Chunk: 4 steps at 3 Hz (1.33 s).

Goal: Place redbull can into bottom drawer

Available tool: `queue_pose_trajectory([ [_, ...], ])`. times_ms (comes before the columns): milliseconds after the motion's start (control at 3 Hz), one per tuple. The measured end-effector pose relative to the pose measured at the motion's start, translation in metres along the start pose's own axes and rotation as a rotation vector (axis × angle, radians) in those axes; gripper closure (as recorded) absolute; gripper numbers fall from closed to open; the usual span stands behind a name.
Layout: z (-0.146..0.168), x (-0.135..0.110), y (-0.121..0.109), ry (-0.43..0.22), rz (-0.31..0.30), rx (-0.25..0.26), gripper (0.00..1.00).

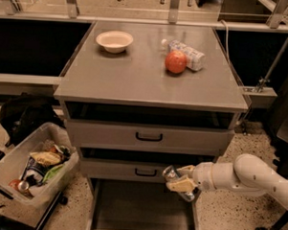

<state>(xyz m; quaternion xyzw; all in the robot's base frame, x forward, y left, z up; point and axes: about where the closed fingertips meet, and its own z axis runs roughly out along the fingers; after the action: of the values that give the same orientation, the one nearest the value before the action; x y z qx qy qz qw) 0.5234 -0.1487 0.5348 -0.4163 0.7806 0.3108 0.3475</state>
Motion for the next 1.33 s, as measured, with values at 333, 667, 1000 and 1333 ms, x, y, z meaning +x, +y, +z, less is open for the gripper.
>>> queue_pose_trajectory([
  [333,0.012,-0.007,-0.032,-0.077,-0.013,-0.038,1.00],
  [667,0.012,-0.007,-0.032,-0.077,-0.013,-0.038,1.00],
  [1000,0.012,0.006,-0.023,-0.033,-0.060,0.005,1.00],
  [1333,0.023,0.066,0.002,0.052,-0.145,0.068,1.00],
])
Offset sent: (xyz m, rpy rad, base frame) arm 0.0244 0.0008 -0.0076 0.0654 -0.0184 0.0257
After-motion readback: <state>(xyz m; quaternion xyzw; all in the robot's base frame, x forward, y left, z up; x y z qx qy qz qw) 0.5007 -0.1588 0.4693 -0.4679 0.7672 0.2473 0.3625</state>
